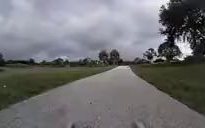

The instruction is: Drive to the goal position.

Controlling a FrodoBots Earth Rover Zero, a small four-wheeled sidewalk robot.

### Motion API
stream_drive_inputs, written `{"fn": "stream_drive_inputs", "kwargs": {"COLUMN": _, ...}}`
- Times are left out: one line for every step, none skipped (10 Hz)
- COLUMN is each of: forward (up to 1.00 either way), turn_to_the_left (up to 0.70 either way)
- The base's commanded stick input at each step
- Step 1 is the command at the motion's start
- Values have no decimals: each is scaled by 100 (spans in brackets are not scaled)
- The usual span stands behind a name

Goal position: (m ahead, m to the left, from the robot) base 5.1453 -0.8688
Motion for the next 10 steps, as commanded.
{"fn": "stream_drive_inputs", "kwargs": {"forward": 70, "turn_to_the_left": -2}}
{"fn": "stream_drive_inputs", "kwargs": {"forward": 70, "turn_to_the_left": -12}}
{"fn": "stream_drive_inputs", "kwargs": {"forward": 70, "turn_to_the_left": -22}}
{"fn": "stream_drive_inputs", "kwargs": {"forward": 70, "turn_to_the_left": -31}}
{"fn": "stream_drive_inputs", "kwargs": {"forward": 70, "turn_to_the_left": -35}}
{"fn": "stream_drive_inputs", "kwargs": {"forward": 70, "turn_to_the_left": -35}}
{"fn": "stream_drive_inputs", "kwargs": {"forward": 70, "turn_to_the_left": -35}}
{"fn": "stream_drive_inputs", "kwargs": {"forward": 70, "turn_to_the_left": -35}}
{"fn": "stream_drive_inputs", "kwargs": {"forward": 70, "turn_to_the_left": 0}}
{"fn": "stream_drive_inputs", "kwargs": {"forward": 70, "turn_to_the_left": 0}}
